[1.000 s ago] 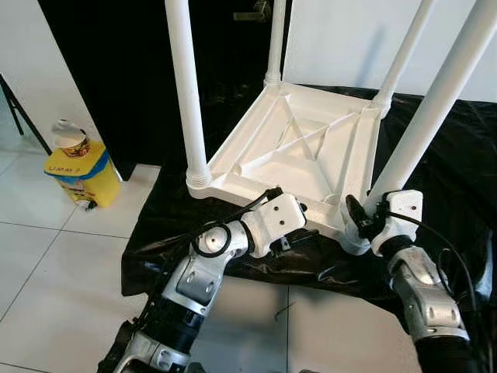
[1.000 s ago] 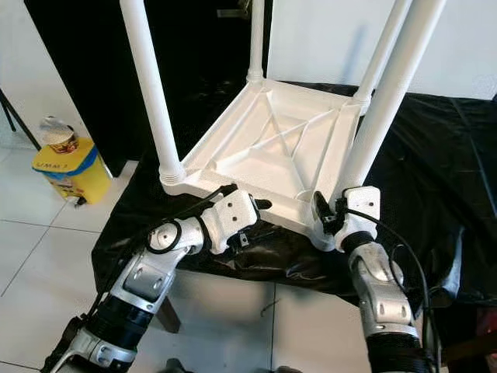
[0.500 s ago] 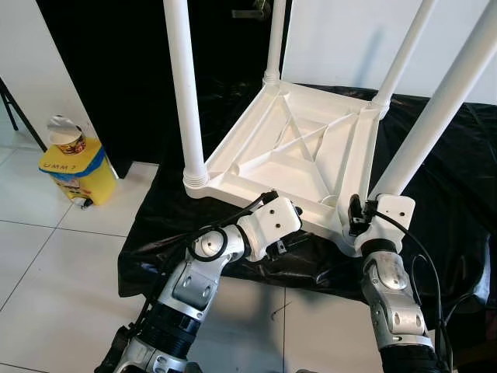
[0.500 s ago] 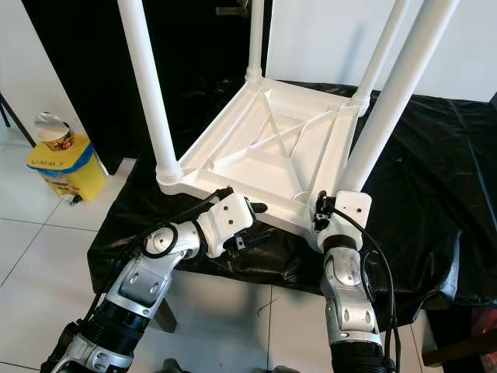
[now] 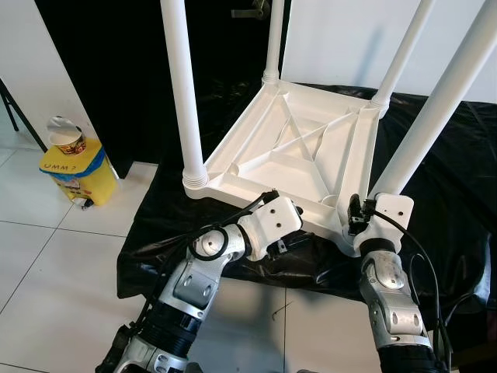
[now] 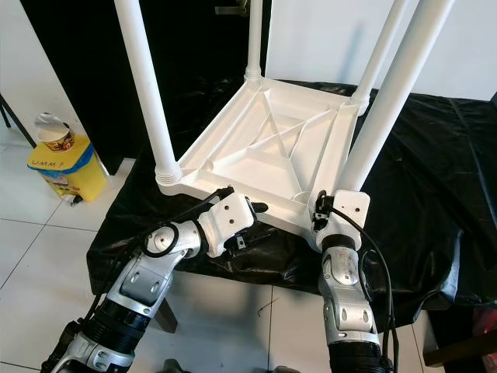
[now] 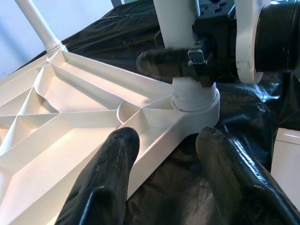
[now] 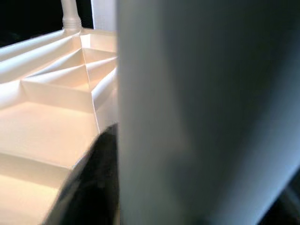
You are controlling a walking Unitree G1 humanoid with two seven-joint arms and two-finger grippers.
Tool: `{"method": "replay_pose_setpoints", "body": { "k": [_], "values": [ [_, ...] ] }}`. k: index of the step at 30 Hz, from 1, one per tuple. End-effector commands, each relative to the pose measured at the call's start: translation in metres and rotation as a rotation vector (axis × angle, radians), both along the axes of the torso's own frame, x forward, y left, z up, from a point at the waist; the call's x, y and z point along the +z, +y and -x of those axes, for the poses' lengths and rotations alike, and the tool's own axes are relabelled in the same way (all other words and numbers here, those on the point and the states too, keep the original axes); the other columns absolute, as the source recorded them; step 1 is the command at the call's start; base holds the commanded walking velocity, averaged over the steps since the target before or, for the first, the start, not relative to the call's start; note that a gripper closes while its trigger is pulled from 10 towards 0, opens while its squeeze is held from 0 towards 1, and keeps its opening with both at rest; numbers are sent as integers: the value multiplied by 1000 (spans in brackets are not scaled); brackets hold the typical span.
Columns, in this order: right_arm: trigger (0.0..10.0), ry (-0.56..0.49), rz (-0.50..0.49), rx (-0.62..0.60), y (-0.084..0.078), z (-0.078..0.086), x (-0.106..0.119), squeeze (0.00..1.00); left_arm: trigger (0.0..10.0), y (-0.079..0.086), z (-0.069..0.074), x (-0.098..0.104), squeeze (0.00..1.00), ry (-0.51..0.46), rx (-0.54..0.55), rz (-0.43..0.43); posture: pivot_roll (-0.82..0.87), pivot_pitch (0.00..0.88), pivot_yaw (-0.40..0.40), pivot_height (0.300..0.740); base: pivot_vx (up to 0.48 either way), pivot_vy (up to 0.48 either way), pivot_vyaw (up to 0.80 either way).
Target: Building children table
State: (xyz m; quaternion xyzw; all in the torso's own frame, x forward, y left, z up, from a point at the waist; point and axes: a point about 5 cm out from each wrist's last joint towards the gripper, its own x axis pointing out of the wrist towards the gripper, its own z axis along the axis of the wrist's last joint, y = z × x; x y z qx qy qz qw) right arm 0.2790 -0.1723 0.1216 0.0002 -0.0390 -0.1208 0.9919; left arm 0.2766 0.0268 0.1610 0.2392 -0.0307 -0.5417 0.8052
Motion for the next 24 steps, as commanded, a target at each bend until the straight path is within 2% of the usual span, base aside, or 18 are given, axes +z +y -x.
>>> {"method": "replay_pose_setpoints", "body": {
  "k": [1, 5, 8, 11, 12, 14, 16, 17, 18, 19, 23, 24],
  "values": [
    [10000, 6, 4, 26, 1, 3, -2, 1000, 10000, -1, -2, -1, 0, -30, 84, 31, -15, 0, -55, 740, 0, 0, 0],
    [10000, -7, 7, 43, 1, 3, 0, 1000, 10000, -1, -2, -1, 0, -29, 84, 31, -15, 0, -55, 740, 0, 0, 0],
    [10000, -63, 6, 197, -4, 0, 9, 1000, 10000, 0, -3, -1, 0, -31, 83, 25, -1, 0, -44, 740, 0, 0, 0],
    [10000, -63, 6, 197, -4, 0, 9, 1000, 10000, 0, -3, -1, 0, -31, 83, 25, -1, 0, -44, 740, 0, 0, 0],
    [10000, -75, 12, 247, -8, -1, 12, 1000, 10000, 1, -3, 0, 0, -33, 81, 21, -3, 0, -43, 740, 0, 0, 0],
    [10000, -75, 12, 247, -8, -1, 12, 1000, 10000, 1, -3, 0, 0, -33, 81, 21, -3, 0, -43, 740, 0, 0, 0],
    [10000, -76, 24, 292, -14, -1, 14, 1000, 10000, 2, -4, -1, 0, -36, 80, 15, -4, 0, -43, 740, 0, 0, 0],
    [10000, -67, 39, 374, -17, -3, 15, 1000, 10000, 2, -4, 0, 0, -35, 77, 15, -9, 0, -41, 740, 0, 0, 0],
    [10000, -53, 50, 447, -20, -3, 16, 357, 10000, 1, -2, -1, 0, -33, 73, 15, -10, 0, -42, 740, 0, 0, 0],
    [10000, -43, 57, 493, -21, -3, 16, 357, 10000, 1, -1, -1, 0, -31, 70, 16, -10, 0, -42, 740, 0, 0, 0],
    [10000, -38, 60, 516, -21, -3, 16, 357, 10000, 0, -1, -2, 0, -30, 68, 17, -10, 0, -42, 740, 0, 0, 0],
    [10000, -20, 75, 559, -23, -3, 14, 0, 10000, 0, 0, -2, 0, -28, 67, 19, -7, 0, -46, 740, 0, 0, 0]
  ]
}}
